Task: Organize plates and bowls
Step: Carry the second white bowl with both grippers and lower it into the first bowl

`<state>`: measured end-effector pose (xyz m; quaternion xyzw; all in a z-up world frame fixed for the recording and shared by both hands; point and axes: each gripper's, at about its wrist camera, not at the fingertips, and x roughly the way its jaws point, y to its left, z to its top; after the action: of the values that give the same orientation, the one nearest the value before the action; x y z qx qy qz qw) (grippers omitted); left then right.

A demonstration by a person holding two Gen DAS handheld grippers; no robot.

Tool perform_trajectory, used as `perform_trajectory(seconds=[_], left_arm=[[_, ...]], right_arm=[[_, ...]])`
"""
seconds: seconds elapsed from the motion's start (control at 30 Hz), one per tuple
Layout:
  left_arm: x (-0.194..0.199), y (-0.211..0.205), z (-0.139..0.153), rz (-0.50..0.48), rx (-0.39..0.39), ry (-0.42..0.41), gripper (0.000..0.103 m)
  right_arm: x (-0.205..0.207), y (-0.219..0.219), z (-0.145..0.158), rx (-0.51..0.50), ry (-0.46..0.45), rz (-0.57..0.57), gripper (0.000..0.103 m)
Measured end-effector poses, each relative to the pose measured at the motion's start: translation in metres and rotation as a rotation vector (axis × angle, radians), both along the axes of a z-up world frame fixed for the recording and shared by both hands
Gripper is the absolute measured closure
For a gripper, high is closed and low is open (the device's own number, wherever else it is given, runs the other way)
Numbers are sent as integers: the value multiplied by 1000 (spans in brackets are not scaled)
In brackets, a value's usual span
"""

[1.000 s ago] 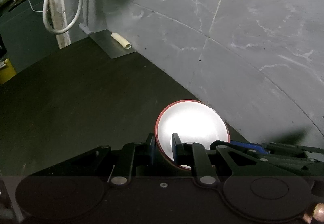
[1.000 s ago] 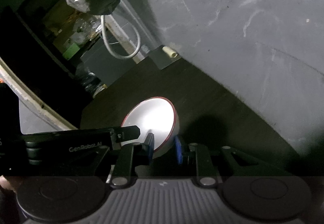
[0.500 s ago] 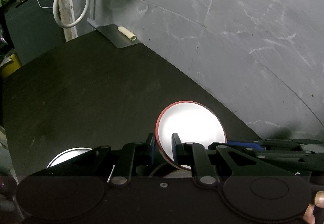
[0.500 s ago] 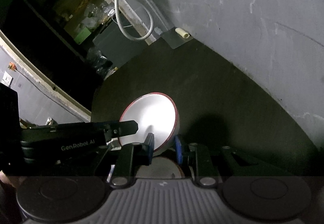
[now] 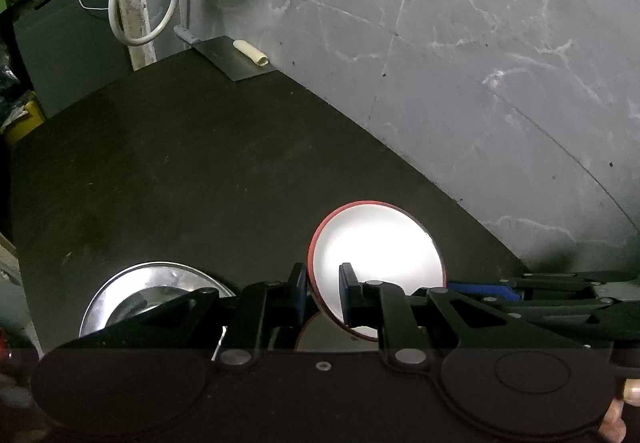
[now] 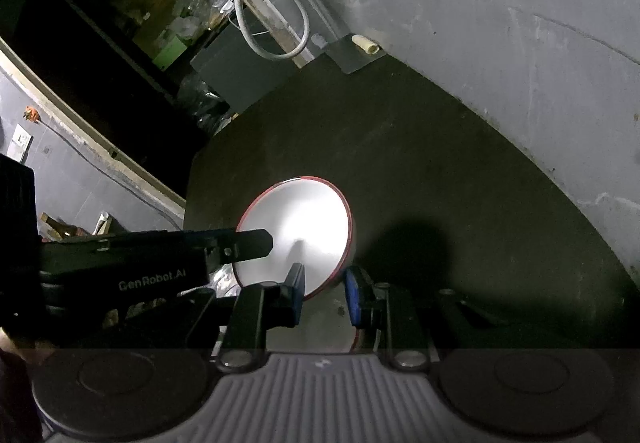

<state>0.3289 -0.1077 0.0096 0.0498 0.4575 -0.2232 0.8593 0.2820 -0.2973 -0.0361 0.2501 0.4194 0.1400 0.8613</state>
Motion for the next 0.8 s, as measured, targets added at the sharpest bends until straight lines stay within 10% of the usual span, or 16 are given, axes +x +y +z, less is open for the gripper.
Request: perform_trajectory(seconds=[0.8], left_arm=[[-12,2,-8,5,45,34,85]], right_arm=[[0,5,-5,-2,38,67,78]])
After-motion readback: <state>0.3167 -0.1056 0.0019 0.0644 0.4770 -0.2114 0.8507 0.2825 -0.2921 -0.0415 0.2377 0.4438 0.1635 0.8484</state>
